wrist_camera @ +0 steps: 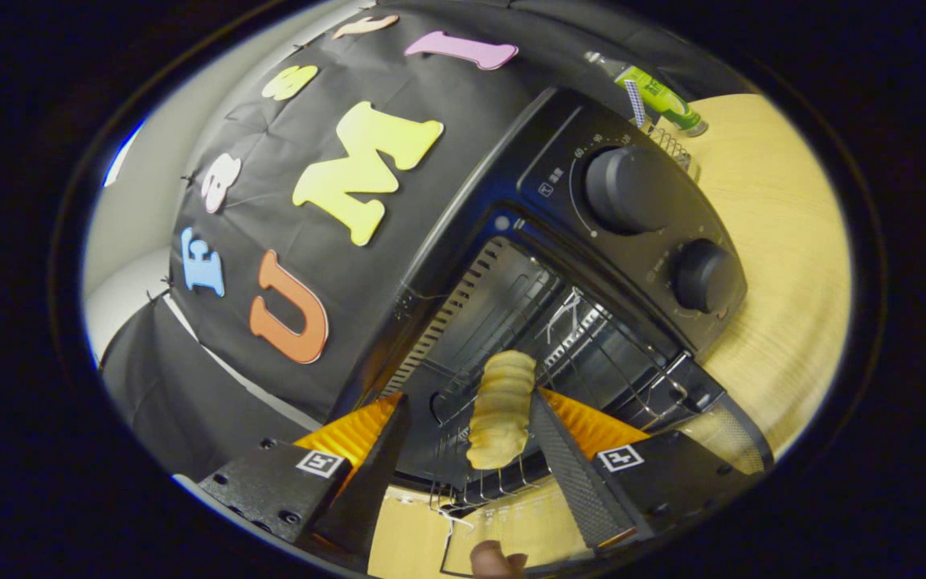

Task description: Open the toaster oven, put the food inside, and close the toaster oven door.

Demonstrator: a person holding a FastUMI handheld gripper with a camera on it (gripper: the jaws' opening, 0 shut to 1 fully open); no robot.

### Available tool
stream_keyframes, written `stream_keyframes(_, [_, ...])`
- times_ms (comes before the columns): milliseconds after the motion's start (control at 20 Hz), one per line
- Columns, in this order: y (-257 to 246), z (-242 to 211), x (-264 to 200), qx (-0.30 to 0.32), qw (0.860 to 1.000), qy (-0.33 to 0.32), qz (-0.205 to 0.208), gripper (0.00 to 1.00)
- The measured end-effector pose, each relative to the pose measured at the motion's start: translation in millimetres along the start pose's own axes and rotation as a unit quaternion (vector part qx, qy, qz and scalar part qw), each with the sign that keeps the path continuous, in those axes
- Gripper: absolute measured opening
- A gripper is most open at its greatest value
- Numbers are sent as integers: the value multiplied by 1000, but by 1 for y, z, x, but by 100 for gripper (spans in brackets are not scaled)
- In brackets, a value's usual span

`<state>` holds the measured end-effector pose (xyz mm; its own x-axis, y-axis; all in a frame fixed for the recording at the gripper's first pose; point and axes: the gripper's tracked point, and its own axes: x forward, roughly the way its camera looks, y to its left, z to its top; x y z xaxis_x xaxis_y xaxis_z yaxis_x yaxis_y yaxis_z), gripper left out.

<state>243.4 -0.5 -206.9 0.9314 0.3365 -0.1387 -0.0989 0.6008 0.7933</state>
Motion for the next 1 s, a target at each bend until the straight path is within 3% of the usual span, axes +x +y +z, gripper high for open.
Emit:
stream_keyframes(350, [6,3,-39,-69,998,13,-4,99])
stream_keyframes(500, [3,-14,-68,-136,988,71,-26,100])
stream_keyframes(600, [-5,-27,-88,-204,971,109,-61,100])
stream_keyframes(650, [-17,-25,-93,-247,959,99,-95,100])
stream_keyframes(750, [-17,-29,-108,-318,937,82,-118,100])
stream_keyframes(850, [-10,-45,-120,-349,926,87,-116,100])
stream_keyframes(1000, [-16,-66,-132,-369,912,102,-147,100])
